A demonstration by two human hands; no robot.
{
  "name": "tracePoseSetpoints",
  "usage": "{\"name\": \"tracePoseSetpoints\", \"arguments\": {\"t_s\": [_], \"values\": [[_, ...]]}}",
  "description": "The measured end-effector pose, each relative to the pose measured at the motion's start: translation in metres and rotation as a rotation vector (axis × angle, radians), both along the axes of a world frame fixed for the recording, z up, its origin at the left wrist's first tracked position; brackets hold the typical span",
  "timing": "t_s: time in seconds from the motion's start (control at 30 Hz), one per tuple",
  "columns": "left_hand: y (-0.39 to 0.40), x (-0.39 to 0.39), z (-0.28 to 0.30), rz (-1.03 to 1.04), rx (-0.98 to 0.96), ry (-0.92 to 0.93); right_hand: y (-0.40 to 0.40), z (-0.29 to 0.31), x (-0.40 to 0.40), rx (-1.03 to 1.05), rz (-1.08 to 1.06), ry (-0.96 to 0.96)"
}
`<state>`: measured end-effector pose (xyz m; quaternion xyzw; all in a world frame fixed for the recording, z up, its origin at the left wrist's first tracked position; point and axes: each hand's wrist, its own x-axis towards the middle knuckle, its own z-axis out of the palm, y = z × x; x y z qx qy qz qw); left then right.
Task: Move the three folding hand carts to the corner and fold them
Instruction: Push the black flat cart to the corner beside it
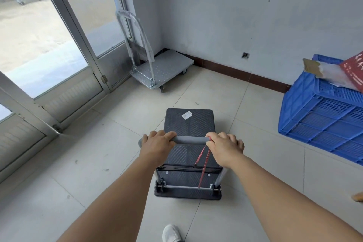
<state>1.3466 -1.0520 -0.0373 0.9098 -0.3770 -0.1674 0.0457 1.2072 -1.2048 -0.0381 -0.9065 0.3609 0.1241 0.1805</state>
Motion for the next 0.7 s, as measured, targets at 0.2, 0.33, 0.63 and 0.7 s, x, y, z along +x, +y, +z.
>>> {"name": "tracePoseSetpoints", "arguments": {"t_s": [0.2,0.33,0.63,0.7], "values": [[-0.062,0.085,0.002,-0.013,0.024,0.021,-0.055,0.000,0.081,0.009,-0.043,0.017],[-0.100,0.137,0.005,-0.025,0.037,0.018,-0.088,-0.001,0.132,0.019,-0.073,0.009],[-0.185,0.267,0.001,-0.080,0.057,-0.095,-0.164,-0.002,0.255,0.023,-0.100,-0.013],[-0.205,0.294,0.001,-0.061,0.074,-0.126,-0.182,0.001,0.283,0.034,-0.092,-0.023]]}}
